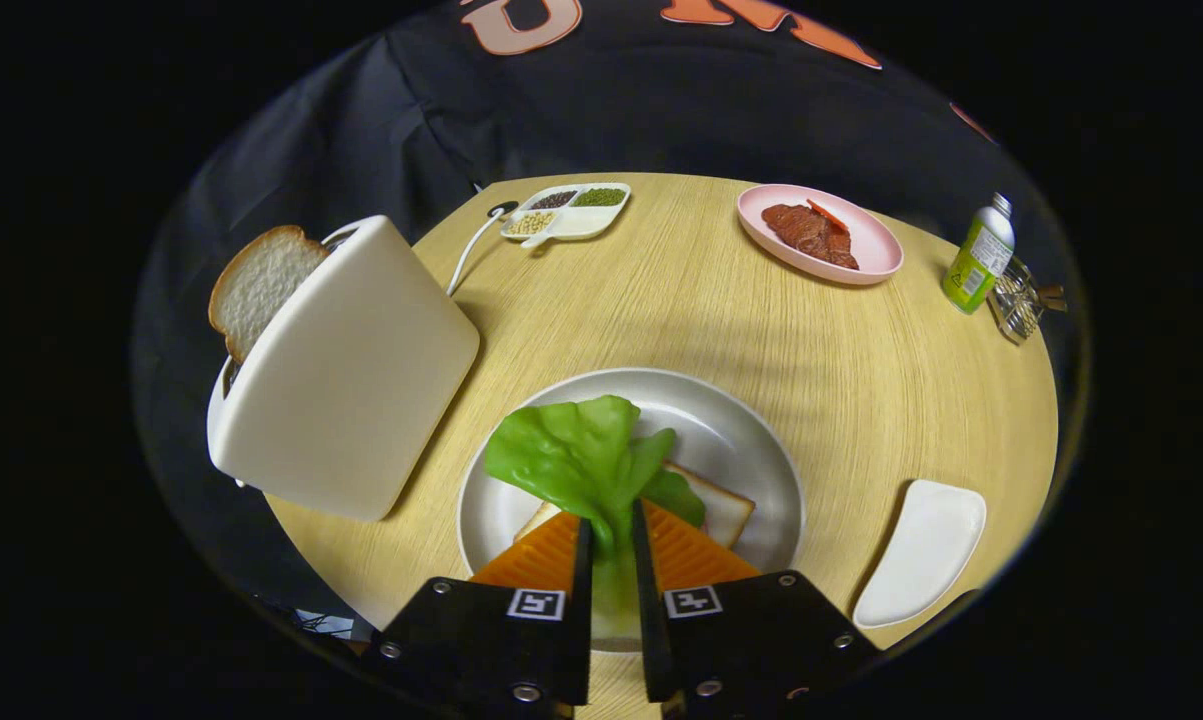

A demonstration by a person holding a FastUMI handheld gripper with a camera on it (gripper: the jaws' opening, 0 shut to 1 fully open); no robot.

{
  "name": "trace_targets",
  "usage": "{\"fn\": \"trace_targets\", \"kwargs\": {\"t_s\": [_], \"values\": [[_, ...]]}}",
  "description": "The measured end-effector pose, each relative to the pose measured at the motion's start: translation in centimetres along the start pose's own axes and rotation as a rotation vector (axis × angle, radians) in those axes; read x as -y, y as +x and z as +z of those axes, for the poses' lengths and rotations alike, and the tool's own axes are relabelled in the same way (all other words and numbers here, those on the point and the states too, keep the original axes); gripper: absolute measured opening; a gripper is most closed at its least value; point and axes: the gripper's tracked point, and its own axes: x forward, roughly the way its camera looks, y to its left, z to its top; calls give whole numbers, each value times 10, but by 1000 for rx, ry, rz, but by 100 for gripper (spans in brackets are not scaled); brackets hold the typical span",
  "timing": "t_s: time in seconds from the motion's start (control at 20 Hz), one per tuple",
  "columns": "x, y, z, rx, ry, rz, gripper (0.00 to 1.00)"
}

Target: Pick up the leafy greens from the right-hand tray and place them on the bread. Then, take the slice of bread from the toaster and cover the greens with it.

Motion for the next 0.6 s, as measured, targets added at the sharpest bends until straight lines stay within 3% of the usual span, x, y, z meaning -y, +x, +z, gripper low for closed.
{"fn": "trace_targets", "kwargs": {"t_s": [0.25,0.45,0.6], "values": [[-7,-12,9,37,-30,-16,56],[-27,-48,41,118,-30,3,71],[-56,-78,65,130,10,60,76]]}}
